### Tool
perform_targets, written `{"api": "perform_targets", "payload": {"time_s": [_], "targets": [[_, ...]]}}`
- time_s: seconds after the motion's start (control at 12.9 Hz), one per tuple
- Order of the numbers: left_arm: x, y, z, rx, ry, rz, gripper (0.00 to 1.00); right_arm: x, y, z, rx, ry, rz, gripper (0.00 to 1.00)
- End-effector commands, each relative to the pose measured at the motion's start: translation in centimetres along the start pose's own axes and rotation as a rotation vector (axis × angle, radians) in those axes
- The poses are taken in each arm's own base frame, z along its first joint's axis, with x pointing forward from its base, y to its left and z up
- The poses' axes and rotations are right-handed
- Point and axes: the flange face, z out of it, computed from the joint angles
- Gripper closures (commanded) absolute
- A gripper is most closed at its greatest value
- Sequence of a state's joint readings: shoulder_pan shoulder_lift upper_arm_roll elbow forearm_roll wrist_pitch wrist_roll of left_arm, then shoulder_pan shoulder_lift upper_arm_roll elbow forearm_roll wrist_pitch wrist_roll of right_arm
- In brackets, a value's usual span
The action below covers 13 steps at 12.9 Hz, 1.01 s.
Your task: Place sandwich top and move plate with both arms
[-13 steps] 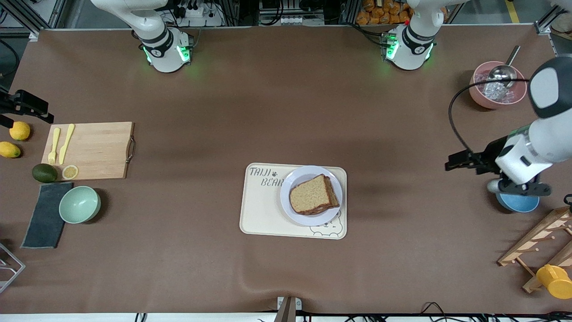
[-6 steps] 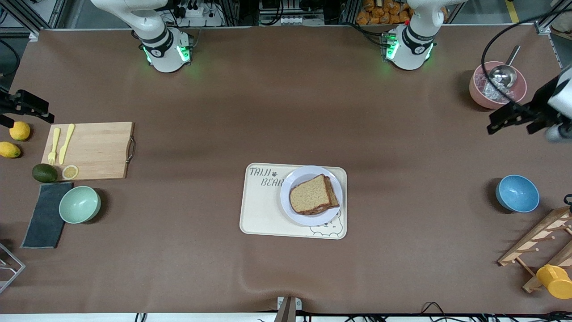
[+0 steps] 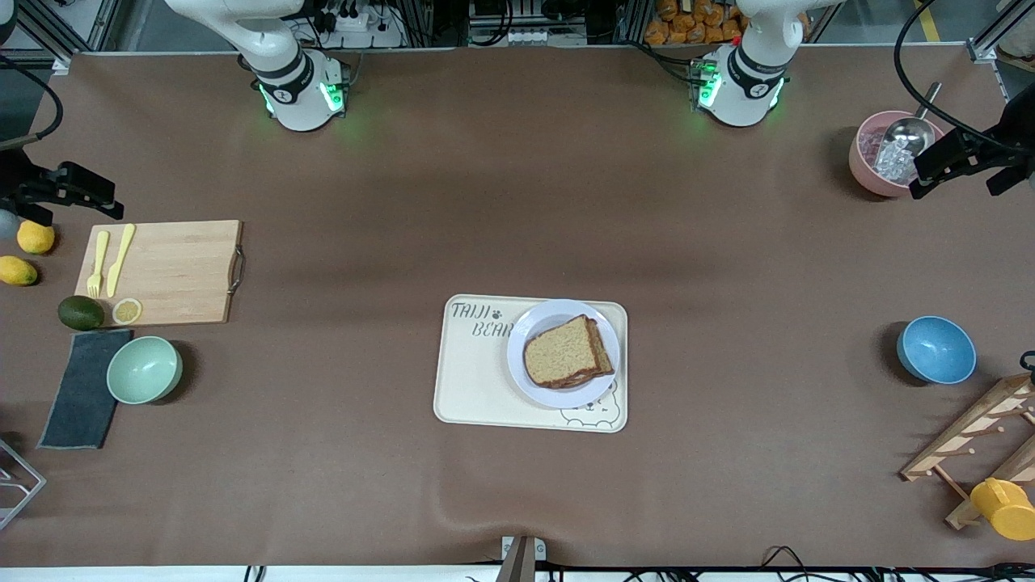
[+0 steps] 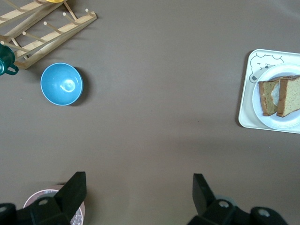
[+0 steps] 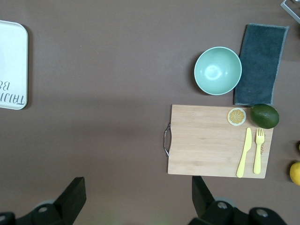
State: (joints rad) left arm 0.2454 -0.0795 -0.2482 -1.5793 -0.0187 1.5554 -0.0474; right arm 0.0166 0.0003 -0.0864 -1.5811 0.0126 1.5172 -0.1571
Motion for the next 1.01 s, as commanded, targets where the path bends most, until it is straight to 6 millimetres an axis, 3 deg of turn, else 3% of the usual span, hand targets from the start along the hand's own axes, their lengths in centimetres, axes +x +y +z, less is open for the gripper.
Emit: {"api": "perform_targets", "payload": {"time_s": [0.0, 0.39, 0.93], "targets": [[-0.6, 0.2, -1.1, 0.010, 0.003, -0.012, 0.00, -0.5, 0.6, -0.7, -0.001, 0.003, 0.023, 0.00], [-0.9, 4.0, 0.0, 0.011, -0.031, -0.056, 0.00, -0.7, 1.1, -0.7, 0.000, 0.005, 0.029, 0.00], [-1.3, 3.6, 0.2, 0.043, -0.056, -0.055, 0.00, -0.6, 1.0, -0.7, -0.002, 0.006, 0.030, 0.00]]}}
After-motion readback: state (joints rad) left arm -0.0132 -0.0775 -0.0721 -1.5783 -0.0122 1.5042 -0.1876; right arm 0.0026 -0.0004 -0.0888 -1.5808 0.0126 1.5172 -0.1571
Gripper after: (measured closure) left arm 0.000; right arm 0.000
